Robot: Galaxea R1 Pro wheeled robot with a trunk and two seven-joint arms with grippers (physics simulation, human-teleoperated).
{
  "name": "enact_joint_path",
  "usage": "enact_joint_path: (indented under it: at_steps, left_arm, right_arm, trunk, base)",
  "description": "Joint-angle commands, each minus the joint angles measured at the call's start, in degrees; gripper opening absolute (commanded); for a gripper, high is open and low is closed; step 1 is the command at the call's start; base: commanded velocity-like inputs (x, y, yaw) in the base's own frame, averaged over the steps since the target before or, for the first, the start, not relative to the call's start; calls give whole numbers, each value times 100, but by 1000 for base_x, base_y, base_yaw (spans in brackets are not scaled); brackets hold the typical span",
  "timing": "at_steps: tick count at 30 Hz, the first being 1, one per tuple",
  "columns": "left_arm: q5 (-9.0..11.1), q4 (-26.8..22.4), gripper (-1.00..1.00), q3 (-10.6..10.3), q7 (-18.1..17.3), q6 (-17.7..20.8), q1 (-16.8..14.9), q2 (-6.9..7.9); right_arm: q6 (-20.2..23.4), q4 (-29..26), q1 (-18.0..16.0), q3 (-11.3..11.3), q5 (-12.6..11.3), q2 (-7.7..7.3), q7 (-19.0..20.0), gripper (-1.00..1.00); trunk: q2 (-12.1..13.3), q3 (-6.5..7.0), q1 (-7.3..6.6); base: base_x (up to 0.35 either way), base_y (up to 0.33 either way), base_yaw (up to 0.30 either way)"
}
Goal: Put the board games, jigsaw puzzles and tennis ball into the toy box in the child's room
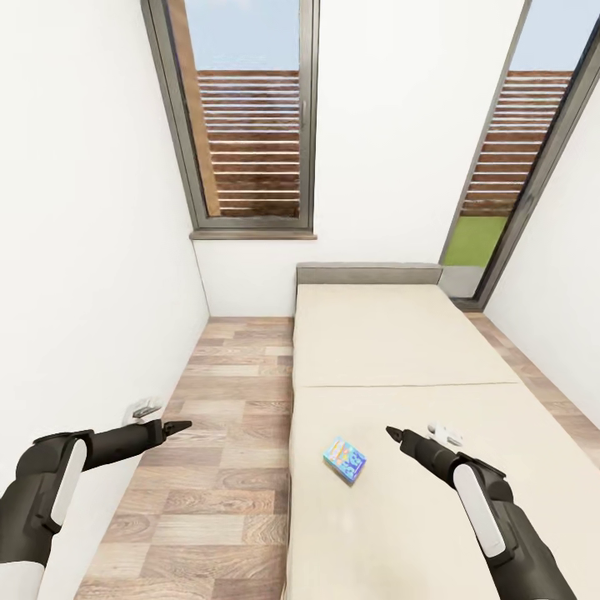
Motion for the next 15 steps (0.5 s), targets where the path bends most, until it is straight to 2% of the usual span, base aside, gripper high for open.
enact_joint_path:
  at_steps: [1, 12, 15]
  left_arm:
    - [41, -1, 100, 5, 12, 45, -6, 0]
    - [22, -1, 100, 2, 22, 45, -8, -1]
    - [19, -1, 100, 7, 18, 45, -8, 4]
  right_arm:
    - [31, -12, -4, -8, -17, 1, 1, 100]
    - [12, -58, -4, 71, -11, 7, 0, 100]
    - [-90, -3, -32, 73, -24, 79, -14, 100]
  trunk:
    - [-12, -12, 3]
    - [-12, -12, 3]
    - [-12, -12, 3]
  base:
    - [0, 0, 0]
    - [0, 0, 0]
    - [0, 0, 0]
